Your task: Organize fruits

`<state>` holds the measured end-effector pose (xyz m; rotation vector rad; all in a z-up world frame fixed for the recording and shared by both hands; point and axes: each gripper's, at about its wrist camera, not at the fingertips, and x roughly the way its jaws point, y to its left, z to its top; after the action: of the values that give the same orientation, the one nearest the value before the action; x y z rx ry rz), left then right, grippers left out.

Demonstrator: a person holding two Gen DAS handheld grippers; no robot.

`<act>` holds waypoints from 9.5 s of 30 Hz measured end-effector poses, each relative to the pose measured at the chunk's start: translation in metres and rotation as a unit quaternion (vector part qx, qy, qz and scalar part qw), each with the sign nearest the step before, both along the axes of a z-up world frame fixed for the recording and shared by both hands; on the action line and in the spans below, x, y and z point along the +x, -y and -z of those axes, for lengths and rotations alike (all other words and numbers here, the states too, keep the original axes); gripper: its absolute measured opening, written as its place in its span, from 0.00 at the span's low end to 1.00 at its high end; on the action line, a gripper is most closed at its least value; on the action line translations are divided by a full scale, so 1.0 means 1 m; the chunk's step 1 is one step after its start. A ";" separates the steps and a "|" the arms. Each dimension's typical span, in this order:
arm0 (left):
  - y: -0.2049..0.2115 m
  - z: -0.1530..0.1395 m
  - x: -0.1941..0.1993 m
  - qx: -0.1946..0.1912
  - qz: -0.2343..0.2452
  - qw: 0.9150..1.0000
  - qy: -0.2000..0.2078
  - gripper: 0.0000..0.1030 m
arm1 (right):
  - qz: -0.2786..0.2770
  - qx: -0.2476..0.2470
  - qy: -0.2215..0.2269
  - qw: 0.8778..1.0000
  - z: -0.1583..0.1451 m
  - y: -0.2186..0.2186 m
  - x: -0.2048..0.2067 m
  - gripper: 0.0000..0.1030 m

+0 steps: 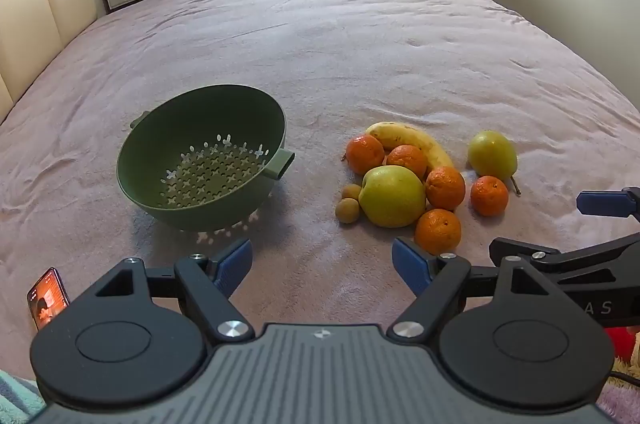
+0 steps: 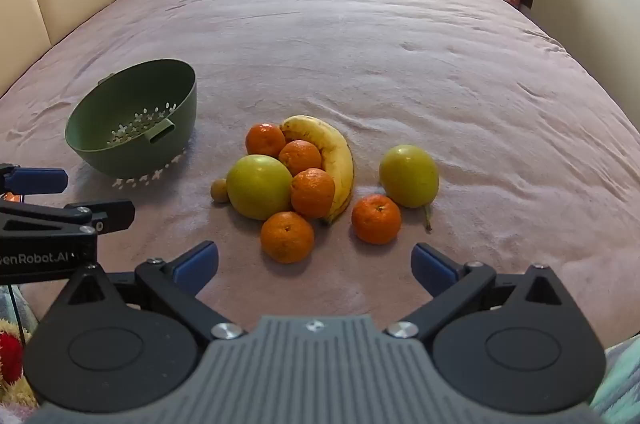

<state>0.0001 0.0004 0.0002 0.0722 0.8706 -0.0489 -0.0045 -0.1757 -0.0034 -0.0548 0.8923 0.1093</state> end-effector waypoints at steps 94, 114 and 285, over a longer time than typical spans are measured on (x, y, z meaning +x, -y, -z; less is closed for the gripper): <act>-0.004 -0.002 0.005 0.001 -0.010 1.000 0.008 0.90 | 0.043 0.002 -0.005 0.999 0.006 0.012 0.009 0.96; 0.001 0.011 0.021 -0.080 0.047 0.996 -0.011 0.48 | 0.009 -0.014 0.001 1.000 0.023 0.018 0.026 0.63; -0.143 0.052 0.148 -0.060 -0.164 0.973 -0.151 0.51 | -0.409 -0.112 -0.090 0.901 0.058 -0.197 0.207 0.42</act>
<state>0.1481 0.1431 -0.0517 -0.1983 1.1728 0.2028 0.2026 0.0211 -0.0617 -0.6479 1.0164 0.8100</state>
